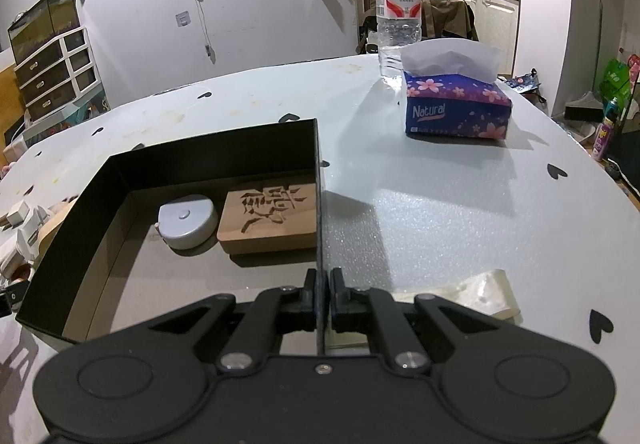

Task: Organize rigid objects
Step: 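Move the left tool to the orange-handled scissors and grasp them, then carry the scissors into the black box beside the tape measure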

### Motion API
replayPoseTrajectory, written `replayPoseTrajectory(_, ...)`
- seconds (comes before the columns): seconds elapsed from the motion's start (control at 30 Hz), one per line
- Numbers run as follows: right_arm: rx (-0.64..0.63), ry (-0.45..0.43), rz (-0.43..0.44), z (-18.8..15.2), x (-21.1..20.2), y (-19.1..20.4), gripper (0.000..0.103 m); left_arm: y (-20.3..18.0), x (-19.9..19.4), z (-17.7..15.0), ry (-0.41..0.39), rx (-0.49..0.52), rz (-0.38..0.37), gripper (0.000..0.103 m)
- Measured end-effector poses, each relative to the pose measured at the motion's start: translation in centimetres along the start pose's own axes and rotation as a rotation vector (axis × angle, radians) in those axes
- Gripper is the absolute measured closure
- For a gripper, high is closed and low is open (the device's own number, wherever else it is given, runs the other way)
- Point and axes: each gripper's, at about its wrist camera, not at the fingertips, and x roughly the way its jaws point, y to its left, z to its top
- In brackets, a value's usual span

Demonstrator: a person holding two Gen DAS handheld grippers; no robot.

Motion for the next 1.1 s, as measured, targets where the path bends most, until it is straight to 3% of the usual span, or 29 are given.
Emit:
replayPoseTrajectory(0.17, 0.003, -0.001, 0.001, 0.0, 0.0, 0.0, 0.097, 0.1, 0.0, 0.0, -0.002, -0.002, 0.0, 0.002)
replayPoseTrajectory(0.27, 0.004, -0.003, -0.001, -0.1, 0.1, 0.0, 0.097, 0.2, -0.2, -0.1, -0.016, -0.012, 0.007, 0.01)
replayPoseTrajectory(0.7, 0.006, -0.001, -0.023, 0.0, 0.1, 0.2, 0.098, 0.4, -1.2, -0.6, -0.007, -0.019, -0.008, 0.01)
replayPoseTrajectory(1.1, -0.005, -0.006, -0.024, -0.1, 0.0, 0.5, 0.097, 2.5, -3.5, -0.8, -0.02, -0.162, -0.023, 0.01)
